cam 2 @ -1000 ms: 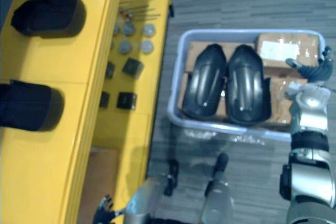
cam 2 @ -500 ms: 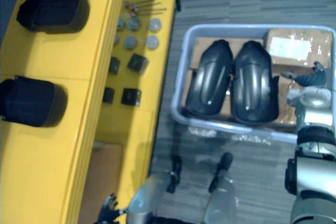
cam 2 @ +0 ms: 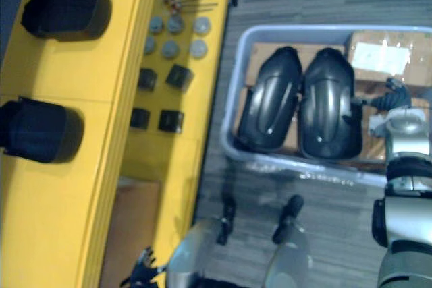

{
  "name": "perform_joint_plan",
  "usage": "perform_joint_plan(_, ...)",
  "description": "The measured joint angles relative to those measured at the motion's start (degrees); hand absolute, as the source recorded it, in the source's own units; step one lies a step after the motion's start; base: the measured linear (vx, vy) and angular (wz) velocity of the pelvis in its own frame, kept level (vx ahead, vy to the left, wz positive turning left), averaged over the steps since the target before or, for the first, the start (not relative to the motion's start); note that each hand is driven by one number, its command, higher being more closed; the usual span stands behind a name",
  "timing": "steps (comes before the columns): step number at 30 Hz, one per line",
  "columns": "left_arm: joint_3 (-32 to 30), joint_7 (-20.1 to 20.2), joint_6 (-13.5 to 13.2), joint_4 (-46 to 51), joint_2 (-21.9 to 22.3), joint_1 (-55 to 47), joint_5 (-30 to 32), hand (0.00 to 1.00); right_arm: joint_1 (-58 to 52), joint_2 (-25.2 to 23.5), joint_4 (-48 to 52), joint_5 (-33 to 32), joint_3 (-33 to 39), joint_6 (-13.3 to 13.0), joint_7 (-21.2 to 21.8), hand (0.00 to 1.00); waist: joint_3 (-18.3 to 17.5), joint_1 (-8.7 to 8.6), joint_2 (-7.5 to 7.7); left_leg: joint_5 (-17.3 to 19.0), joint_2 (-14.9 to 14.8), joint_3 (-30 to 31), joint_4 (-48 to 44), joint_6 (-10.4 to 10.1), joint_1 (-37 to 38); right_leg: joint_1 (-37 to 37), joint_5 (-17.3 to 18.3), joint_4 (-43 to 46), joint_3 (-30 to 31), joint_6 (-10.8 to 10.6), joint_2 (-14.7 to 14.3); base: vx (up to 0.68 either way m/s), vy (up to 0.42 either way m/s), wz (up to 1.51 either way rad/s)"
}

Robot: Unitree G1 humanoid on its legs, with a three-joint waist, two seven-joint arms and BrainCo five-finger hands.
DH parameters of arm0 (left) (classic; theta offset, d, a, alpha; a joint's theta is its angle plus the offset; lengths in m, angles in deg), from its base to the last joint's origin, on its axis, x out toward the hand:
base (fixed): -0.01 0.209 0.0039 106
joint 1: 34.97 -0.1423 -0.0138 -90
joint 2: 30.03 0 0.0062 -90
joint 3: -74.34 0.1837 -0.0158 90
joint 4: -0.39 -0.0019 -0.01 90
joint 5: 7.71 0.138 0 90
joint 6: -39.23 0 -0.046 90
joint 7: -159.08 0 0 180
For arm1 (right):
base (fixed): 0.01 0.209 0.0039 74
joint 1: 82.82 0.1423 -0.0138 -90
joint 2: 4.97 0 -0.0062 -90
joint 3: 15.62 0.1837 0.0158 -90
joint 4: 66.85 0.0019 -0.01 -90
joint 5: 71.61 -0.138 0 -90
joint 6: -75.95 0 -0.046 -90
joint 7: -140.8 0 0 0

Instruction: Walk over and take plastic housings, then place them on the shelf

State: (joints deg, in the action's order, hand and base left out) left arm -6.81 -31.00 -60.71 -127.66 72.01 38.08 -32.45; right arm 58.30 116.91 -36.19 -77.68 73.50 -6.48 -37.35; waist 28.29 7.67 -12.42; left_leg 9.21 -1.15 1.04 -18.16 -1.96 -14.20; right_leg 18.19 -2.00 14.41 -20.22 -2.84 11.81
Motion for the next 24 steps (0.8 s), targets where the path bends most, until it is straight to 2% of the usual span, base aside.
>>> perform_joint_plan(1,0.2,-0.1,0.0,-0.3,0.0,0.2,0.0,0.00,0.0,0.1,-0.1,0.3,-0.4,-0.1,0.3,1.00,0.0,0.03,-0.01,0.0,0.0,0.0,-0.1,0.0,0.0,-0.1,0.0,0.0,0.0,0.0,0.0,0.00,0.000,0.00)
perform_joint_plan(5,1.0,-0.3,-0.1,-1.3,-0.1,1.4,-0.1,0.00,0.0,0.7,-0.8,4.4,-1.7,0.0,0.8,1.00,0.0,0.69,-0.02,0.0,0.3,0.2,-0.4,-0.1,-0.3,-0.1,-0.2,-0.4,0.0,0.0,0.3,-0.05,0.044,0.03)
perform_joint_plan(12,2.0,-0.9,-0.8,-1.5,-0.1,1.6,-0.1,0.00,0.4,1.7,-2.2,16.7,-2.3,0.7,-0.8,1.00,-0.3,1.05,-0.38,0.0,0.4,1.6,-1.8,-0.2,-1.8,-0.2,-0.5,-1.3,-1.6,0.5,0.3,-0.05,0.020,0.09)
perform_joint_plan(17,3.8,-2.1,-2.2,-2.6,-0.1,2.0,-0.1,0.00,1.5,0.9,-2.6,25.8,-5.0,5.0,-4.9,1.00,-1.0,1.49,-1.39,-0.1,0.3,1.7,-1.5,-0.4,-1.8,-0.2,-0.6,-1.5,-1.8,0.6,0.4,-0.01,-0.001,0.01)
perform_joint_plan(18,3.8,-2.2,-2.2,-2.6,0.0,2.0,-0.1,0.00,1.5,0.8,-2.7,26.4,-5.0,5.6,-5.4,1.00,-1.1,1.52,-1.53,-0.2,0.3,1.7,-1.5,-0.4,-1.8,-0.2,-0.7,-1.6,-1.8,0.5,0.3,0.00,0.000,0.00)
perform_joint_plan(20,4.3,-2.3,-2.2,-2.8,-0.1,2.0,-0.2,0.00,1.5,0.5,-3.1,27.9,-5.5,8.3,-7.3,1.00,-1.5,1.56,-2.11,-0.2,0.3,1.7,-1.3,-0.4,-1.8,-0.2,-1.0,-1.7,-1.8,0.2,0.3,0.00,0.000,0.00)
perform_joint_plan(24,4.9,-2.4,-2.3,-3.2,-0.1,2.0,-0.2,0.00,1.5,0.4,-4.3,29.0,-5.9,9.9,-11.1,1.00,-1.9,1.62,-2.70,-0.4,0.3,1.6,-0.9,-0.6,-1.7,-0.4,-1.3,-1.9,-1.8,0.2,0.3,0.00,0.000,0.00)
